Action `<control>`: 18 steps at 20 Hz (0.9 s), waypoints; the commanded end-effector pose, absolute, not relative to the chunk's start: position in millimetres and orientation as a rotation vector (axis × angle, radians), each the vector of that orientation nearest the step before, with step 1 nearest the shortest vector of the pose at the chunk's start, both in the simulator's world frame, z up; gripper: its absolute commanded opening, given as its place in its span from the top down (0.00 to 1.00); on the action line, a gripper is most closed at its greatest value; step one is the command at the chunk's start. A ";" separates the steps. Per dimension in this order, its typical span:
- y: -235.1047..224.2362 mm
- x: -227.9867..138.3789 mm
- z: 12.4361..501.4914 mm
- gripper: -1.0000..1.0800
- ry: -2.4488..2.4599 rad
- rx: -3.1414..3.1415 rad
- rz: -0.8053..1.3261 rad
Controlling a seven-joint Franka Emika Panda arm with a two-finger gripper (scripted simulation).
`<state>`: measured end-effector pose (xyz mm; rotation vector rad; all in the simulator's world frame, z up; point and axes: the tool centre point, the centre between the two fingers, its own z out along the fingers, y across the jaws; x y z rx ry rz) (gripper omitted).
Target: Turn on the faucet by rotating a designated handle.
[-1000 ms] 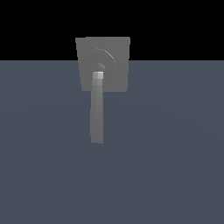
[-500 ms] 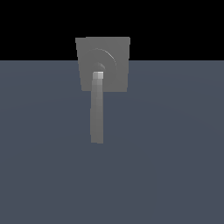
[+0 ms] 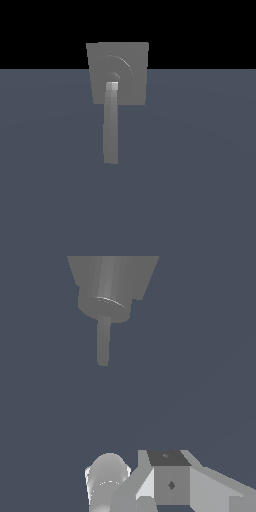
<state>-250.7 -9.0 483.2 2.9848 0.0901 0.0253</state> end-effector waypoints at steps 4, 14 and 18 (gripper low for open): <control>-9.2 -247.3 495.7 1.00 0.235 2.830 0.085; 3.9 -237.3 538.2 1.00 0.577 2.327 0.118; 17.4 -232.9 556.7 1.00 0.692 2.093 0.076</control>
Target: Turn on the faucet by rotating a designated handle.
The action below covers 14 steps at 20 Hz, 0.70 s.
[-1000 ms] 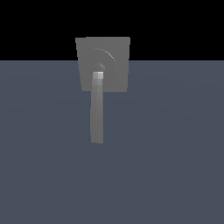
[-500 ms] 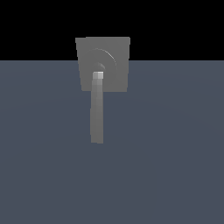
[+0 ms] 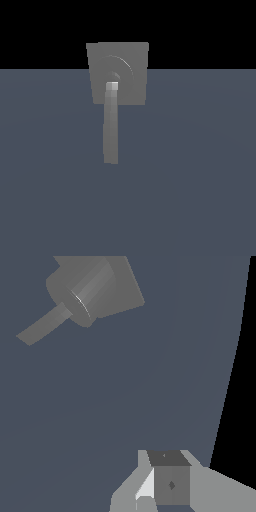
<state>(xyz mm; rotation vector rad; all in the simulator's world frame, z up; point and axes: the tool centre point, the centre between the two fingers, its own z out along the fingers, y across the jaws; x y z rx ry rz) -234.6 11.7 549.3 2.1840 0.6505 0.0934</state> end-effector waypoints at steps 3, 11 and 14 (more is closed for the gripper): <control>30.9 -229.4 569.5 1.00 0.766 1.914 0.026; 79.7 -218.3 592.9 1.00 0.912 1.428 -0.176; 101.8 -212.9 595.9 1.00 0.950 1.244 -0.274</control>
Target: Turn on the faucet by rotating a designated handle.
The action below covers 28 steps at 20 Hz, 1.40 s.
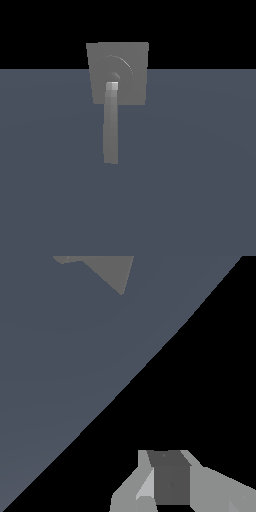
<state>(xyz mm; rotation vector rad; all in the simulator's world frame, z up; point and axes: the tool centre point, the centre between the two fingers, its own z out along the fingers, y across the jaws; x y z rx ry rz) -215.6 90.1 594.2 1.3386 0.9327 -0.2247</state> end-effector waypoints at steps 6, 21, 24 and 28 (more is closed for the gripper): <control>149.4 -199.5 589.3 1.00 0.998 0.875 -0.497; 250.6 -149.2 488.5 1.00 0.971 -0.062 -1.158; 261.1 -137.6 454.6 1.00 0.940 -0.255 -1.298; 267.2 -122.8 403.9 1.00 0.883 -0.517 -1.482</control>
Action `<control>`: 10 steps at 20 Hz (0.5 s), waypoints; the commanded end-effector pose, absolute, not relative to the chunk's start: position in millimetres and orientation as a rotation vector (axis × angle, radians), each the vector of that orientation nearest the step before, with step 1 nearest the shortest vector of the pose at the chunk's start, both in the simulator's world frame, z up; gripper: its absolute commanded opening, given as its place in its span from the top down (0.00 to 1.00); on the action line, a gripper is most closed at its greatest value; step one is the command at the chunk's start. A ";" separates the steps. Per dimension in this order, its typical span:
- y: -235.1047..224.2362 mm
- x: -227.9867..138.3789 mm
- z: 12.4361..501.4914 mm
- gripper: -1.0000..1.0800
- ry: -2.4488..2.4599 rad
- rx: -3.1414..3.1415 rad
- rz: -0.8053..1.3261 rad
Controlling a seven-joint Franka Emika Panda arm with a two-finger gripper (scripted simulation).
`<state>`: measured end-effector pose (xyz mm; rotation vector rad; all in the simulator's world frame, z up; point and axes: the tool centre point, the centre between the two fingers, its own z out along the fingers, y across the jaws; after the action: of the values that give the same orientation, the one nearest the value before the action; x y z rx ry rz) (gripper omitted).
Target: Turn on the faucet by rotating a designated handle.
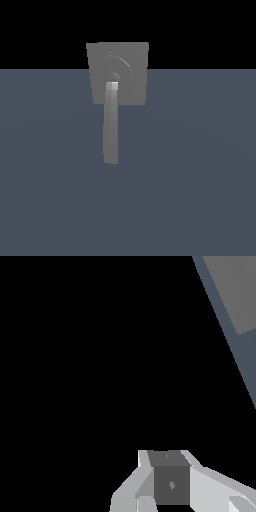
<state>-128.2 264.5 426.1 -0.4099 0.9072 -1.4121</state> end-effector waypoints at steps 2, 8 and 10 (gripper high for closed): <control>266.5 -116.0 376.6 1.00 0.849 -0.651 -1.572; 248.7 -100.1 290.2 1.00 0.715 -1.065 -1.827; 237.4 -96.8 260.8 1.00 0.660 -1.208 -1.904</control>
<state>-99.3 246.3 284.4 -1.0949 0.7023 -1.8450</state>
